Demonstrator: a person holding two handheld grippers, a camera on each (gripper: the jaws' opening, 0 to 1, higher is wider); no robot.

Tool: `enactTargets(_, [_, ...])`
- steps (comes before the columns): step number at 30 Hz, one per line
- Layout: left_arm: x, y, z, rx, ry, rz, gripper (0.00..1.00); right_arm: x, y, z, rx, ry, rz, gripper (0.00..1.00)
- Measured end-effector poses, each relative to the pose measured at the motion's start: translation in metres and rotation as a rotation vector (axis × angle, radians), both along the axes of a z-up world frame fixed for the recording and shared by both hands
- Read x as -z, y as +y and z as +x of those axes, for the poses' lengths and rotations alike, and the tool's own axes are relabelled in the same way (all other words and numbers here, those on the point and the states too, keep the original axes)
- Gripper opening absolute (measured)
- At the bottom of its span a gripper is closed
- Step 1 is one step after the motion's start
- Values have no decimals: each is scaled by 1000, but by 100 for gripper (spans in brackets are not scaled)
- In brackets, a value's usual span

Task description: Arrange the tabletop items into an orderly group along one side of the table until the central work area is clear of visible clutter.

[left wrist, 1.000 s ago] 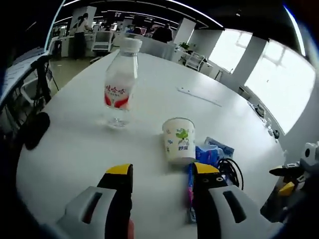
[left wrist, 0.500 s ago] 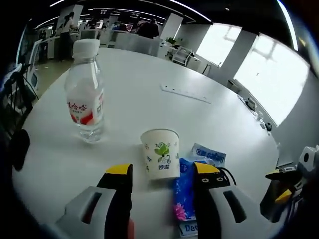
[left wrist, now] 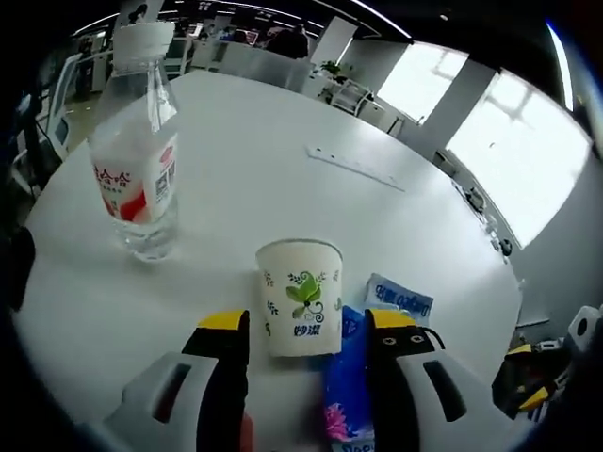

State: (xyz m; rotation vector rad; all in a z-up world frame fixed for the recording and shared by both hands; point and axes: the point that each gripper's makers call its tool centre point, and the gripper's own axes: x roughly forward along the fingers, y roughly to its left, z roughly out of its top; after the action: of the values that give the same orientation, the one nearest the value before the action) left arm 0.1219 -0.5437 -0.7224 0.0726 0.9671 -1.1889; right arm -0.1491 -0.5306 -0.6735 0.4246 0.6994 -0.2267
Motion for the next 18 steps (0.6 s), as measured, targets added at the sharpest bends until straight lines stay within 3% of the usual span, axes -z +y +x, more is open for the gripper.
enactTargets(15, [15, -7, 3, 14, 18, 32, 48, -5, 1, -1, 13, -3, -9, 61])
enactTargets(18, [17, -8, 4, 14, 24, 33, 43, -5, 2, -1, 13, -4, -11, 61])
